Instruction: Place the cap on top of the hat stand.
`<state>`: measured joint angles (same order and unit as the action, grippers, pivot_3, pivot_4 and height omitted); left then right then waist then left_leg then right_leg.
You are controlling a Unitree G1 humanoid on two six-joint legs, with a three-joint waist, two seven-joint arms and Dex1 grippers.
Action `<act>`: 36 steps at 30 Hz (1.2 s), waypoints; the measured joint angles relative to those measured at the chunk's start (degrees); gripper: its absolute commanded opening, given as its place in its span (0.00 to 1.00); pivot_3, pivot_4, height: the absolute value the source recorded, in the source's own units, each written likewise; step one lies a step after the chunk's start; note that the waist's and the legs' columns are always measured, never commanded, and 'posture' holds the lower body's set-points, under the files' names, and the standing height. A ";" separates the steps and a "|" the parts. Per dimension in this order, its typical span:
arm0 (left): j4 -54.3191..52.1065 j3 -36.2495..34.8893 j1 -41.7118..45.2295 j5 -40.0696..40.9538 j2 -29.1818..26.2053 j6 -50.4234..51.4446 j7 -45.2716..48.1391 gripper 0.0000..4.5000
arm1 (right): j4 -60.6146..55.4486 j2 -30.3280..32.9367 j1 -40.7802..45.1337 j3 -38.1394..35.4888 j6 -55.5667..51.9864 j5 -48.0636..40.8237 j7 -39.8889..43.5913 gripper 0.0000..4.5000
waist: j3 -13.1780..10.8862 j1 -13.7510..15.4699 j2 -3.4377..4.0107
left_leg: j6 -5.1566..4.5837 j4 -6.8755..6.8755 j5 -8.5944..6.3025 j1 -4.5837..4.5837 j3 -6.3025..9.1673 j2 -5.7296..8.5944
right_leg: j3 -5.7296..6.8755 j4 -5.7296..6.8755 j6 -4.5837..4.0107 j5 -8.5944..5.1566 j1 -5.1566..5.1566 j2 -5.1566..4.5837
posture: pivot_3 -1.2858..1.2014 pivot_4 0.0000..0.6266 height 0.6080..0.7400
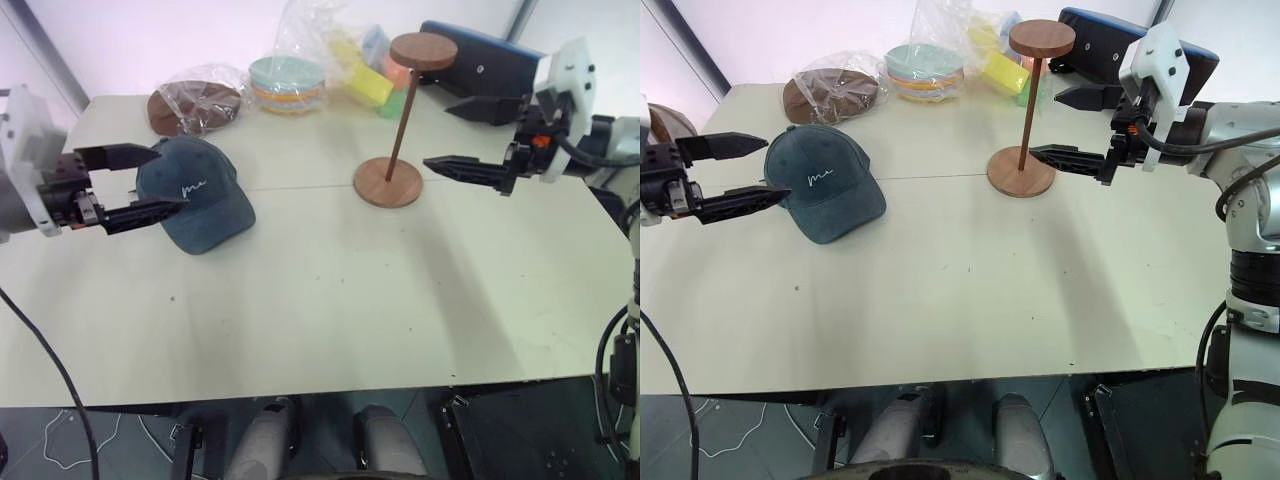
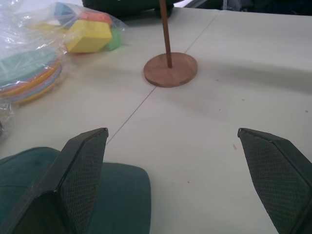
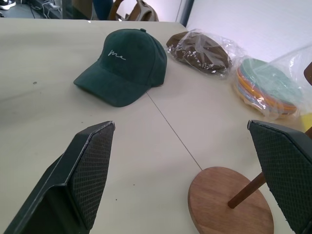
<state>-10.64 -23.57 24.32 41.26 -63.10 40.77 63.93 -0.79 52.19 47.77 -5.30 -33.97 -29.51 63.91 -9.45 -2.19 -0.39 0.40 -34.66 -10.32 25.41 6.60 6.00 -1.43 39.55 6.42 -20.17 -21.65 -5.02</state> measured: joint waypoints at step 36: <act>-3.91 1.48 -3.27 -3.42 -1.19 -1.82 -1.70 1.00 | 1.08 -0.16 0.66 1.89 2.20 2.17 1.02 0.99 | 0.00 0.02 0.01 | 0.00 0.01 0.00 -0.01 -0.01 0.00 | -0.01 -0.01 0.00 0.00 0.01 0.00 | 0.52 0.24 1.00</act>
<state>-14.55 -22.09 21.05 37.85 -64.29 38.95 62.23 0.29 52.03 48.43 -3.41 -31.77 -27.35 64.92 -9.46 -2.17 -0.39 0.40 -34.65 -10.32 25.40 6.59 5.99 -1.44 39.54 6.42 -20.17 -21.64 -5.02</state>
